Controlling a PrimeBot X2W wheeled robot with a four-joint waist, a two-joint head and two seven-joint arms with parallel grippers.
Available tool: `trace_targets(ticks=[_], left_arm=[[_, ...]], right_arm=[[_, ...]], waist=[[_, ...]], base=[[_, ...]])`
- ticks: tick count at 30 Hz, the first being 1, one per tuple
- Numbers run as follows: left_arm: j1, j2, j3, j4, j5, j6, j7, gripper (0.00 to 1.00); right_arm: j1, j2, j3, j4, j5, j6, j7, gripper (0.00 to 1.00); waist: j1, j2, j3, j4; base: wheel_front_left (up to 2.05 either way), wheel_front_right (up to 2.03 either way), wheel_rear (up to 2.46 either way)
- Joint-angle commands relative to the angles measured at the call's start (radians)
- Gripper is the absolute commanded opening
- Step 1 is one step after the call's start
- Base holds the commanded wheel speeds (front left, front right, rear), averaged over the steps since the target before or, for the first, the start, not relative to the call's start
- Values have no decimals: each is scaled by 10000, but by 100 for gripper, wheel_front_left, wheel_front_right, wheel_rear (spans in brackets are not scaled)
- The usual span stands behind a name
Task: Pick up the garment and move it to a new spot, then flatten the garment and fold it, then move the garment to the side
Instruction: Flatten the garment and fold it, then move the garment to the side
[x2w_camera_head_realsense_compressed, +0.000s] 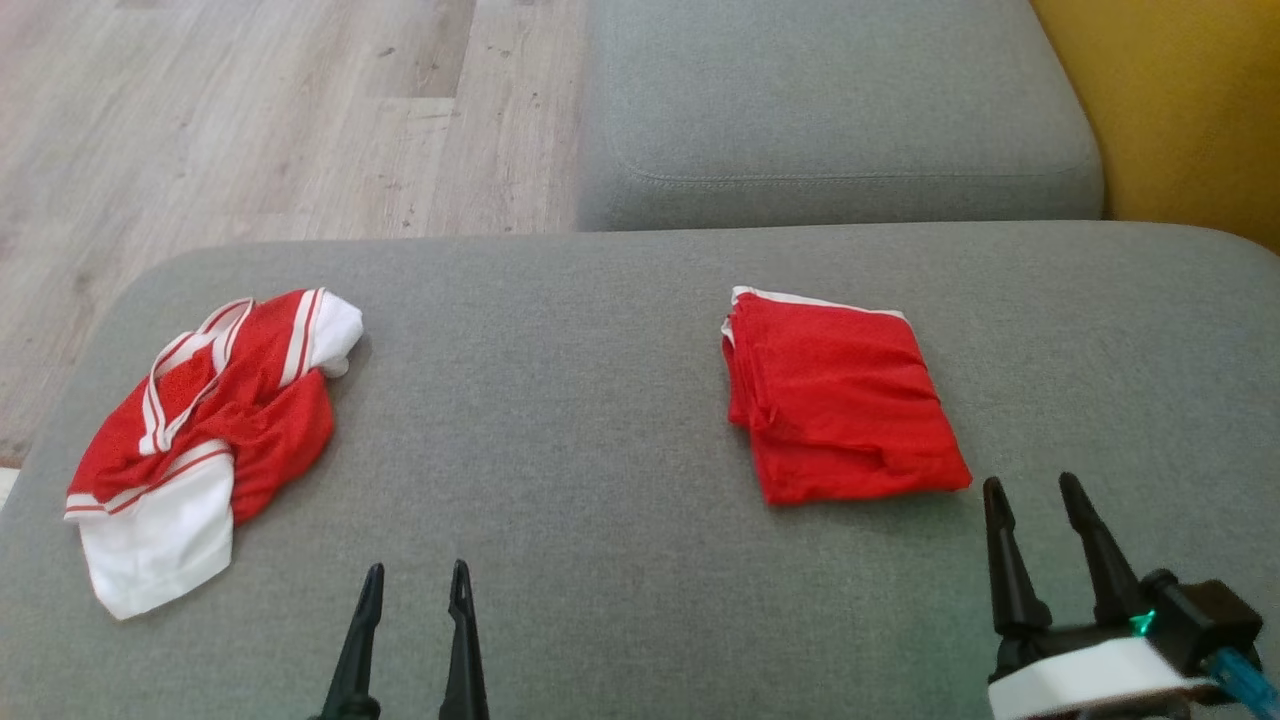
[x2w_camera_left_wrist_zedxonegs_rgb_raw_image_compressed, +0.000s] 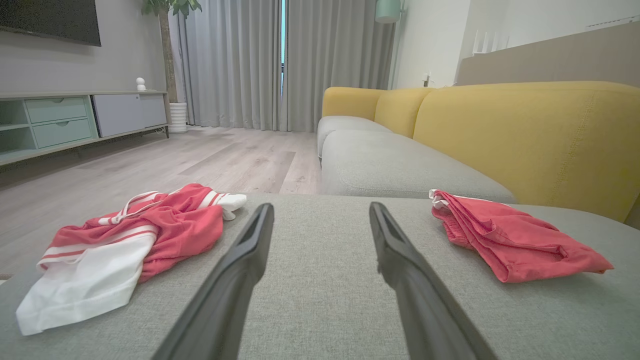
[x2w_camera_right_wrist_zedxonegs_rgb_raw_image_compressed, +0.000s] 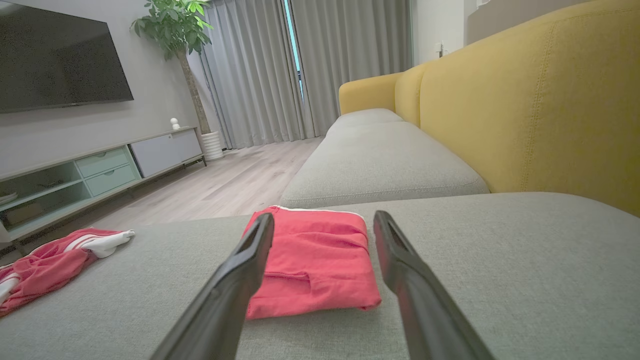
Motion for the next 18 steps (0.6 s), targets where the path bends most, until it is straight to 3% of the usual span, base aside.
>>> trace_targets(ticks=[1, 18], left_arm=[[-297, -43, 407, -330, 89, -4, -82, 100], [-197, -43, 422, -216, 275, -210, -82, 100]], right_arm=[[-255, -16, 225, -373, -64, -9, -108, 100], [-108, 114, 279, -340, -255, -9, -108, 100]], waist=[[1, -1, -7, -16], [1, -1, -40, -146]], base=[[0, 0, 0], [0, 0, 0]])
